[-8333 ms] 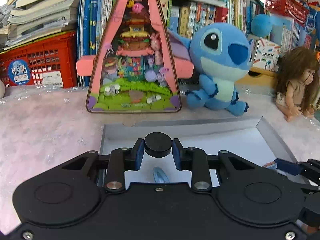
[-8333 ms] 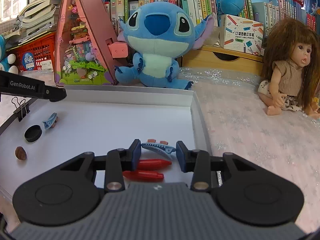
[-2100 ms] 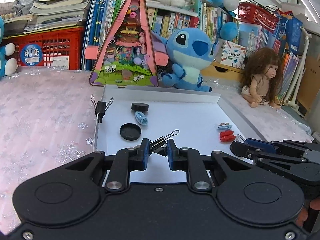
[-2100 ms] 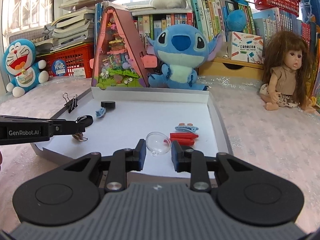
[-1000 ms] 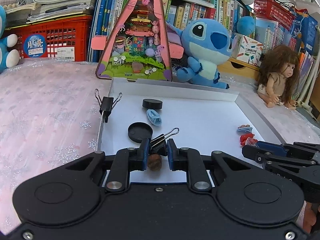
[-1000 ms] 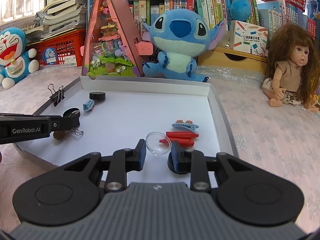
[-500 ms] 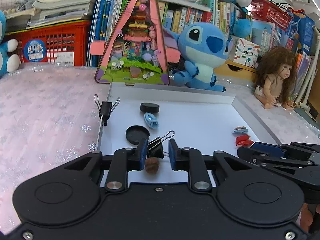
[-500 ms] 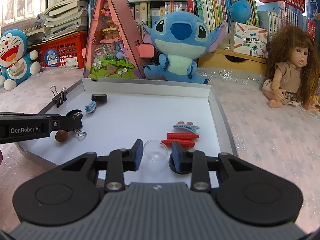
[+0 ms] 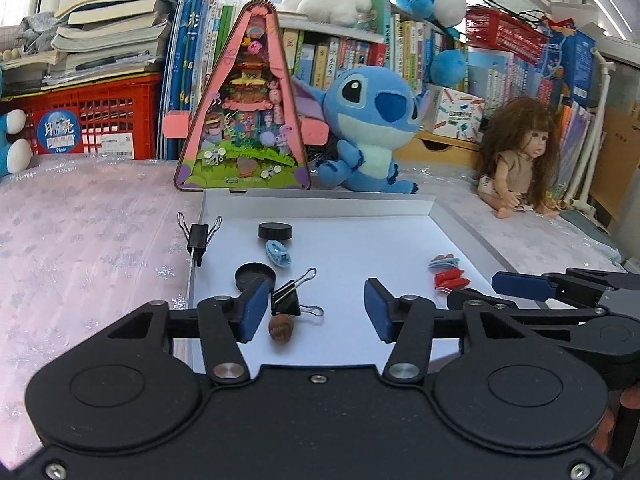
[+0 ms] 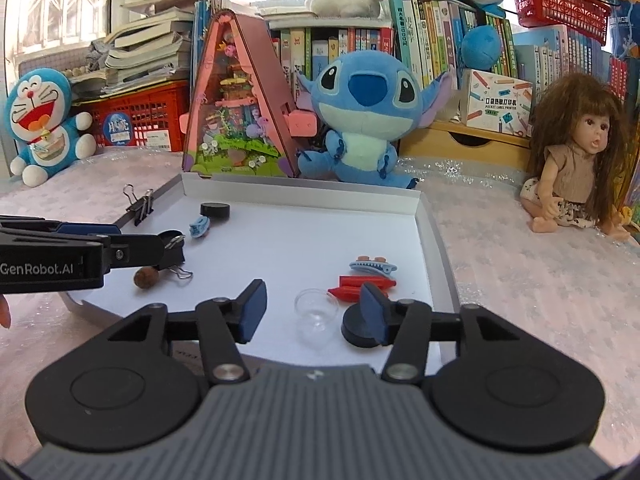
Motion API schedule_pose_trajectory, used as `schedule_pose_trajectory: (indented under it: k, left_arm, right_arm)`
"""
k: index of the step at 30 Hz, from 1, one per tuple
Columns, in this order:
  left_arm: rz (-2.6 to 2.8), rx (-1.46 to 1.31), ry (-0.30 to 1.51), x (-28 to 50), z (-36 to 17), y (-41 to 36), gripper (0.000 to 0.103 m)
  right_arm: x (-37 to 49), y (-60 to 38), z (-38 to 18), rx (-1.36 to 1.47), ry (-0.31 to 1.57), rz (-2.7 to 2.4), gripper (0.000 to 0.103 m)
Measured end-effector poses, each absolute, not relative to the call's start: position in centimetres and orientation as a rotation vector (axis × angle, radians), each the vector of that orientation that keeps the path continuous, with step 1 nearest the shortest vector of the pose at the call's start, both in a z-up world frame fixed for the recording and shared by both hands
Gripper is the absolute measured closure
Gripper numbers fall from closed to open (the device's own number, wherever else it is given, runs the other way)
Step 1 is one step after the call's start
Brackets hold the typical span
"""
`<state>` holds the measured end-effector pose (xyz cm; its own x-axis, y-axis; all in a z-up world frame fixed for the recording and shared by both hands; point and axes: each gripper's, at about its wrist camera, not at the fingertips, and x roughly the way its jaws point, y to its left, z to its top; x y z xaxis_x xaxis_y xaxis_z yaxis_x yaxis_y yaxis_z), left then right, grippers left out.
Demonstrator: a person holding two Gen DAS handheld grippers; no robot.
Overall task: Organize rigid objects
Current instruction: 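Lower the binder clip and clear dome into the box and open both tools, then withdraw both open tools from the box back toward the table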
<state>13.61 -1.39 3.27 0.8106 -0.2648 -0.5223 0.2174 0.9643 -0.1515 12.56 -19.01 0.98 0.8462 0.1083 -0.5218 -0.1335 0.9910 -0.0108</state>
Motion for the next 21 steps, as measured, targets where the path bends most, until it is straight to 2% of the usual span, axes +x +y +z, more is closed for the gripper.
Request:
schedule_pose_trajectory:
  k: [11, 21]
  left_arm:
    - [-0.318, -0.055, 0.547, 10.2, 4.1, -1.5, 0.043]
    - [-0.358, -0.030, 0.545, 7.1, 3.9, -1.1, 0.040]
  right_arm:
    - [9.8, -19.0, 1.7, -0.049, 0.504, 0.159, 0.024]
    - [7.0, -18.8, 1.6, -0.065, 0.478, 0.176, 0.022]
